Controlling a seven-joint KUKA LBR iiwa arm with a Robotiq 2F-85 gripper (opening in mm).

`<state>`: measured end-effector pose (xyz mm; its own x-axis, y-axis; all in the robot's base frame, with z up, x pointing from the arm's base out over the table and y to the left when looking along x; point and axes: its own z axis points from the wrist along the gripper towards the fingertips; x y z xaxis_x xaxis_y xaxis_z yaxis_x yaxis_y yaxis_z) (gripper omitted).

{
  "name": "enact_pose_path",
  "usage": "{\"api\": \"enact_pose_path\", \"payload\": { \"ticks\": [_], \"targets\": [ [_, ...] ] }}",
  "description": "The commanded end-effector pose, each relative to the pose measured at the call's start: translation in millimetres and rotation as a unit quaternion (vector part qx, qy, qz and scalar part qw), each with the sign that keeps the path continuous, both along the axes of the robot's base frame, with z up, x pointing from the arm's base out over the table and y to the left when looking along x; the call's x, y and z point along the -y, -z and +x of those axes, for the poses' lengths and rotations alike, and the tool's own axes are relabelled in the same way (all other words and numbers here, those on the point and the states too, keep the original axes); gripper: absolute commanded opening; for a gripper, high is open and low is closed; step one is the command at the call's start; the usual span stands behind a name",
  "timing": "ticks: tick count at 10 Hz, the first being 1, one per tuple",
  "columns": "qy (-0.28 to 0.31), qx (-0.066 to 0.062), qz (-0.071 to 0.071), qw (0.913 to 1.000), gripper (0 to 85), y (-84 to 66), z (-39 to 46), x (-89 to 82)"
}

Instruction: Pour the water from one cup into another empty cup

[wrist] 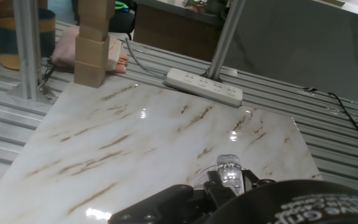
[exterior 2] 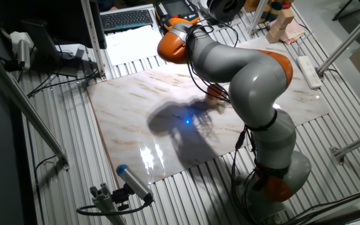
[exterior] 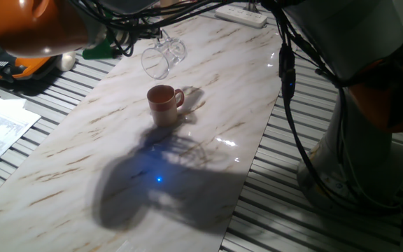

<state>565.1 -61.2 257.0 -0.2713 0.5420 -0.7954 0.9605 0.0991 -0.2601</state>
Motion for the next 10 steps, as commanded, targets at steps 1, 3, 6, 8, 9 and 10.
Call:
{"api": "enact_pose_path", "payload": {
  "ticks": [1,3,6,8,9,10],
  "targets": [
    [-0.002,0.001,-0.001,1.0,0.0,0.2,-0.2,-0.4],
    [0.008,-0.002,-0.003,1.0,0.0,0.3,-0.6,-1.7],
    [0.004,-0.002,-0.003,1.0,0.0,0.1,-0.9,-1.8],
    [0.003,-0.002,-0.004,1.0,0.0,0.1,-1.6,-2.4],
    [0.005,-0.002,-0.004,1.0,0.0,0.3,-1.9,-3.3],
    [0.006,-0.003,-0.004,1.0,0.0,0.6,-2.8,-4.0]
  ]
}}
